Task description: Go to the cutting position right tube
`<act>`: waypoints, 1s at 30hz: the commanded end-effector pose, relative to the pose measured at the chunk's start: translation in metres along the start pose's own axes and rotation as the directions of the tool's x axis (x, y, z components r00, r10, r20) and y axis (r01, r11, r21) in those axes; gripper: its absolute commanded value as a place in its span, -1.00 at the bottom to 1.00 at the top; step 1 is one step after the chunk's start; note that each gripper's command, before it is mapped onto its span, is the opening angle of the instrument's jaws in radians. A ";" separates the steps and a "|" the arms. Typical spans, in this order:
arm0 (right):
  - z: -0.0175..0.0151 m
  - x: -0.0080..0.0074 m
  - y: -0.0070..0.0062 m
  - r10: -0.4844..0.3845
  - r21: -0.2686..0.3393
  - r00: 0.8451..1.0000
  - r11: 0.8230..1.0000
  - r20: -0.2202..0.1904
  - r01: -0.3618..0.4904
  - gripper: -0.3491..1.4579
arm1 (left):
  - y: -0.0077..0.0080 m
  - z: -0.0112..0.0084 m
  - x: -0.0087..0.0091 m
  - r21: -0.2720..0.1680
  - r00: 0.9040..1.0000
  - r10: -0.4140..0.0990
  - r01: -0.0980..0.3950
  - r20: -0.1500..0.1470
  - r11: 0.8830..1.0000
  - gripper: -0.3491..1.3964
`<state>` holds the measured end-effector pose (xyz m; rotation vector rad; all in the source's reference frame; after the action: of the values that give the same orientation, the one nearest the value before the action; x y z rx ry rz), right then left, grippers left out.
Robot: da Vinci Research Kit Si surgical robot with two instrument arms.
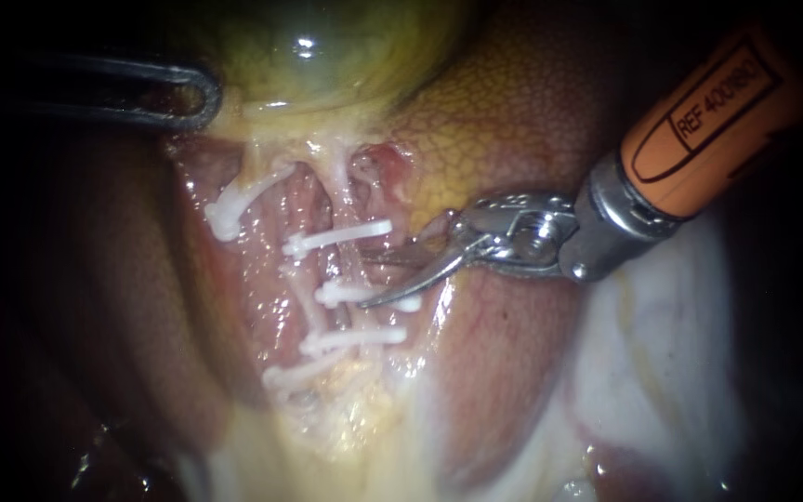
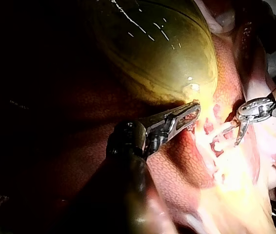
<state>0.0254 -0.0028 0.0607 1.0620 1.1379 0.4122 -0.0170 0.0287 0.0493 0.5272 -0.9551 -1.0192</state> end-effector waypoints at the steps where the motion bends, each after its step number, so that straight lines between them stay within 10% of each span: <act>1: 0.0002 0.0001 0.0001 -0.021 0.008 1.000 1.000 -0.001 0.021 0.54 | 0.0000 0.0000 0.0000 0.000 1.000 0.000 0.000 0.000 1.000 -1.00; 30: 0.0053 0.0019 0.0008 -0.219 0.177 0.970 0.956 -0.108 0.236 0.19 | -0.0001 0.0002 -0.0001 -0.001 1.000 -0.001 0.001 0.001 1.000 -1.00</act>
<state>0.0312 -0.0036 0.0604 1.0717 1.3914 0.1677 -0.0173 0.0287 0.0493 0.5262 -0.9548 -1.0207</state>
